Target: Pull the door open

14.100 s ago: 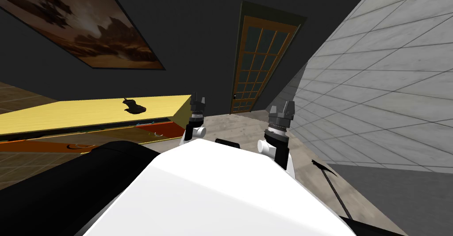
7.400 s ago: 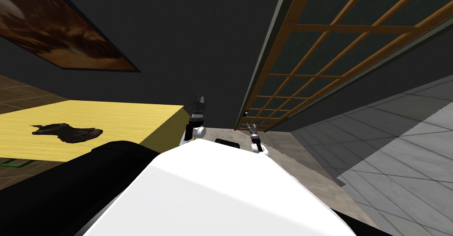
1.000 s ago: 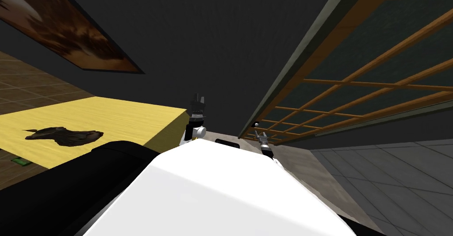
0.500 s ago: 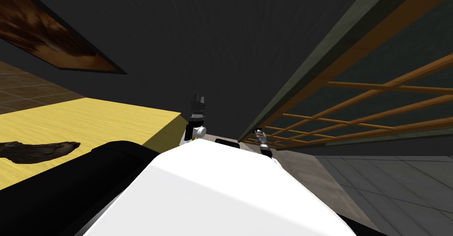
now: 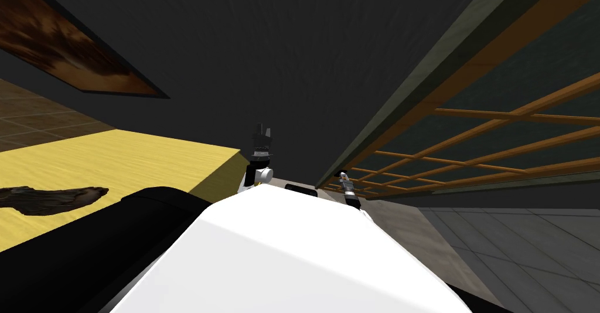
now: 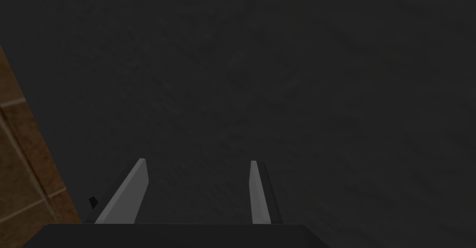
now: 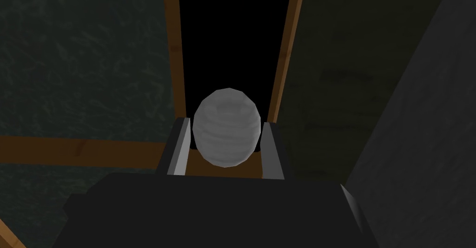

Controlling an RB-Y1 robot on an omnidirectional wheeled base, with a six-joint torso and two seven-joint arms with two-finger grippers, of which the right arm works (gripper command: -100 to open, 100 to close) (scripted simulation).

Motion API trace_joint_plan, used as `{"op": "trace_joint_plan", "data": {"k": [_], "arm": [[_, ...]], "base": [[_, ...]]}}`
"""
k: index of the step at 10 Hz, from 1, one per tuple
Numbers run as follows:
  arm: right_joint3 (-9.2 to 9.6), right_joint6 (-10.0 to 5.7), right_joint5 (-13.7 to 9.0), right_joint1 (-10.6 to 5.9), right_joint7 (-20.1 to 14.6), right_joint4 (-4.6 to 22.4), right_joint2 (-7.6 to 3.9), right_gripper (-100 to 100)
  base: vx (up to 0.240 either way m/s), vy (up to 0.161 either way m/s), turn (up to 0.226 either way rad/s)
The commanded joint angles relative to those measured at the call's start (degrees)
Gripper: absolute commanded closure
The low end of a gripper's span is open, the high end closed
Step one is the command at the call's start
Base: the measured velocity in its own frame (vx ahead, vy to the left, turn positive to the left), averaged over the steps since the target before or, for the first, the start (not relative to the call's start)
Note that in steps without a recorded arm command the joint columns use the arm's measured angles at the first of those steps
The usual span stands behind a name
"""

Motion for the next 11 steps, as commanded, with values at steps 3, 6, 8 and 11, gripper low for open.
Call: {"op": "trace_joint_plan", "data": {"k": [3, 6, 8, 11], "arm": [[0.27, 0.14, -0.57, -0.1, -1.86, -0.06, 0.09, 100], [0.69, 0.38, -1.47, -0.26, -4.75, -0.14, 0.23, 100], [1.06, 0.59, -2.28, -0.41, -7.36, -0.22, 0.36, 100], [1.6, 0.9, -3.43, -0.62, -11.16, -0.33, 0.54, 100]], "base": [[-0.015, -0.006, 0.012], [-0.056, -0.021, 0.05], [-0.062, -0.018, 0.048], [-0.055, -0.023, 0.045]]}}
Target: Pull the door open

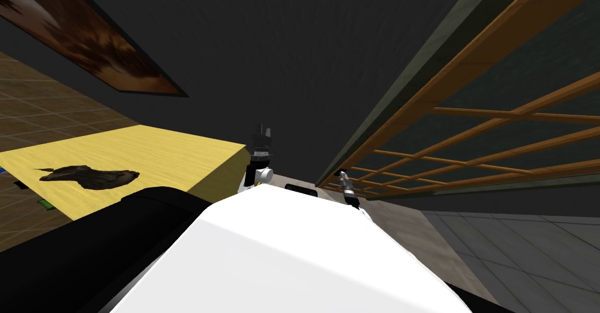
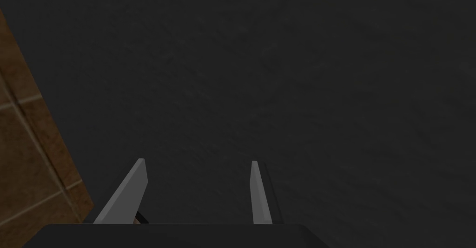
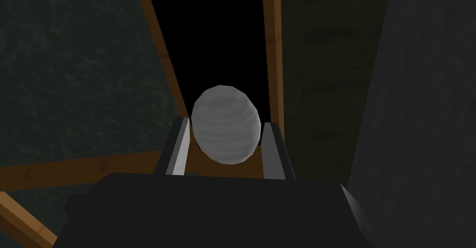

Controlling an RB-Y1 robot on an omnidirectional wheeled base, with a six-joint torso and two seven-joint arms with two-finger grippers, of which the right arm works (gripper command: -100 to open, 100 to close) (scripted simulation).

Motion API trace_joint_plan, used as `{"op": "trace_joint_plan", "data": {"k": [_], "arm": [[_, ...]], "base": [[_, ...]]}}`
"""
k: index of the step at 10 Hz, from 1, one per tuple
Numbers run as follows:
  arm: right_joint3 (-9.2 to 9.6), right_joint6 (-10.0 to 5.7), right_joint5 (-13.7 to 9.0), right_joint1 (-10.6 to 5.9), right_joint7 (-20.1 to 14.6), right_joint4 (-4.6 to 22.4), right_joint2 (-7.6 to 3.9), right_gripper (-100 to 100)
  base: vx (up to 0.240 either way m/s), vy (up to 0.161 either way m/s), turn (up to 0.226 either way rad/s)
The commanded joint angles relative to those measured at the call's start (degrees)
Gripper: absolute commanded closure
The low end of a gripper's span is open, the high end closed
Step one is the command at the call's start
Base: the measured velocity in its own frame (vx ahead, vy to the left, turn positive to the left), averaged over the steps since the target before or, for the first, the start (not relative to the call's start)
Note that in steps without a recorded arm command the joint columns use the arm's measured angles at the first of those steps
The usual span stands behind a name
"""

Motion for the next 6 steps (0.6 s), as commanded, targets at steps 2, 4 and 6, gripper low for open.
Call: {"op": "trace_joint_plan", "data": {"k": [2, 4, 6], "arm": [[0.57, 0.37, -0.97, -0.04, -3.57, -0.15, 0.33, 100], [1.0, 0.62, -1.88, -0.21, -6.66, -0.24, 0.48, 100], [1.44, 0.87, -2.85, -0.38, -9.82, -0.33, 0.63, 100]], "base": [[-0.045, -0.02, 0.042], [-0.046, -0.023, 0.058], [-0.05, -0.028, 0.05]]}}
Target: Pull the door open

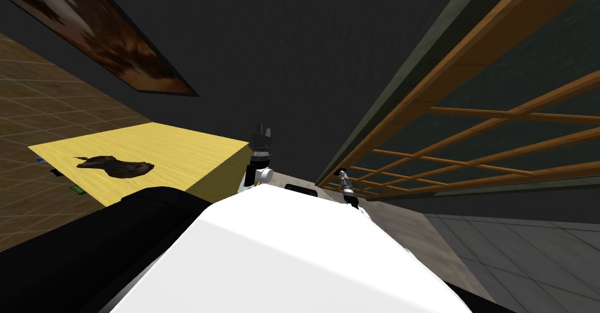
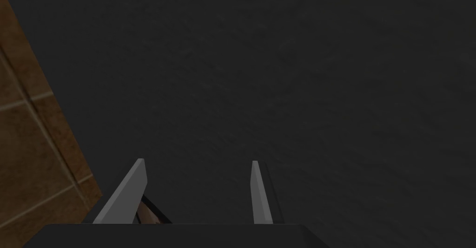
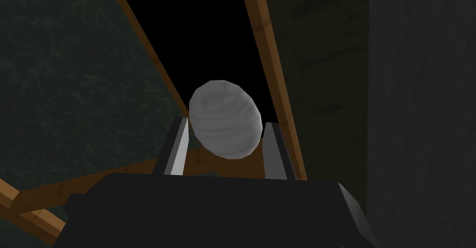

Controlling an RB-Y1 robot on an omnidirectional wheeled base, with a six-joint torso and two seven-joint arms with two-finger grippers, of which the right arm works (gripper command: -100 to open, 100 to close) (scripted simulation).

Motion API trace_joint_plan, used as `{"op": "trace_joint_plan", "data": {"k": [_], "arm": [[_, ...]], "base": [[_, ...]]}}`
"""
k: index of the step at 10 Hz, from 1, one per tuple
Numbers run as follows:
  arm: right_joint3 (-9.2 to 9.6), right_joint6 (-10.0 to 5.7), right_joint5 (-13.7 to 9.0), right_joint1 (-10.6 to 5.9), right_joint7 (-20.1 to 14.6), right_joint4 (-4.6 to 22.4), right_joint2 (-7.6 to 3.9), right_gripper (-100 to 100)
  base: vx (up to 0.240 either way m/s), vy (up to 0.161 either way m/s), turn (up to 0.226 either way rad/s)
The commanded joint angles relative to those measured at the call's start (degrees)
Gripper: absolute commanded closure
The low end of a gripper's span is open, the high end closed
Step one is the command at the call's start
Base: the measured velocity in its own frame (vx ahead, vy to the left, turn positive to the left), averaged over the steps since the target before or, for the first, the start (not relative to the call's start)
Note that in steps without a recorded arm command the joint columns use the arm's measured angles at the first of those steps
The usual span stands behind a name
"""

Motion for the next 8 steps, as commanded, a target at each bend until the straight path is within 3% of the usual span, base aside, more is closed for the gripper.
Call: {"op": "trace_joint_plan", "data": {"k": [1, 7, 8], "arm": [[0.56, 0.27, -0.7, 0.04, -2.86, -0.03, 0.42, 100], [1.56, 0.85, -2.85, -0.35, -10.63, -0.24, 0.77, 100], [1.56, 0.85, -2.85, -0.35, -10.63, -0.24, 0.77, 100]], "base": [[-0.055, -0.027, 0.057], [-0.037, -0.019, 0.042], [-0.021, -0.014, 0.019]]}}
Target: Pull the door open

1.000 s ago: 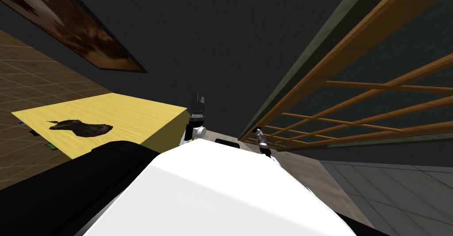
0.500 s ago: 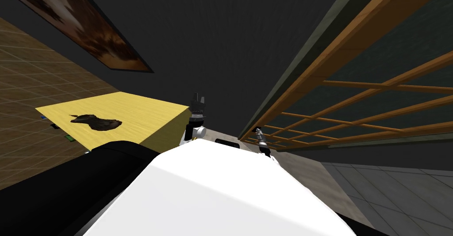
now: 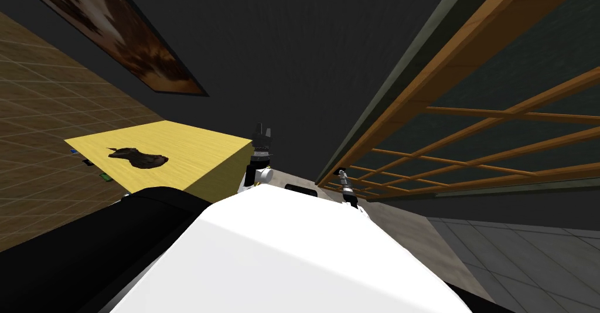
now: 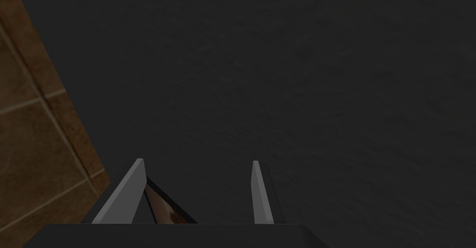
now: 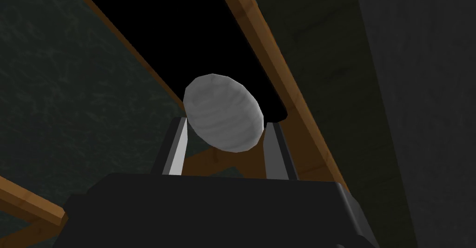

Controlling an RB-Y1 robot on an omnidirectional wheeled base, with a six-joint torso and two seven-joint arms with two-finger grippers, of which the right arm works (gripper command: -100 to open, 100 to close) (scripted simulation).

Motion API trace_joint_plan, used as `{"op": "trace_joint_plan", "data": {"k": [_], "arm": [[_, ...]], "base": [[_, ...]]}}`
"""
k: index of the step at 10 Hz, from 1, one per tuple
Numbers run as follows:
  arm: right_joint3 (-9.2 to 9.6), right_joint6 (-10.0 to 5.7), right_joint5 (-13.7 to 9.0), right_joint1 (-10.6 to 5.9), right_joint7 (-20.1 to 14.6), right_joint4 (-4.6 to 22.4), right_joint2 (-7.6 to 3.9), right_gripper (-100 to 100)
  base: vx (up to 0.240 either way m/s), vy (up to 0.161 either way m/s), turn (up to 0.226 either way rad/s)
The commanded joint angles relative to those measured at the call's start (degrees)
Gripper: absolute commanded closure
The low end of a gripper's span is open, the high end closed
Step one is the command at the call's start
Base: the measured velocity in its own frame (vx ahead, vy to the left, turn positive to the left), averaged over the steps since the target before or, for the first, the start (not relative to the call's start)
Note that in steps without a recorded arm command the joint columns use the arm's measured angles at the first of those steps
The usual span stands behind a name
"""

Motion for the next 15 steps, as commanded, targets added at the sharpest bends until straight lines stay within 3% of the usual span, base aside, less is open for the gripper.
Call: {"op": "trace_joint_plan", "data": {"k": [1, 6, 8, 10, 12, 15], "arm": [[0.3, -0.91, 0.03, -0.74, -0.29, 1.89, 0.35, 100], [1.38, -0.28, -2.28, -1.16, -7.72, 1.67, 0.72, 100], [1.38, -0.28, -2.28, -1.16, -8.62, 1.67, 0.72, 100], [1.96, 0.06, -3.52, -1.39, -12.33, 1.56, 0.92, 100], [1.96, 0.06, -3.52, -1.39, -13.15, 1.56, 0.92, 100], [2.54, 0.39, -4.76, -1.62, -17.68, 1.44, 1.12, 100]], "base": [[-0.008, -0.006, -0.001], [-0.036, -0.02, 0.046], [-0.024, -0.016, 0.017], [-0.035, -0.016, 0.056], [-0.023, -0.018, 0.011], [-0.031, -0.019, 0.048]]}}
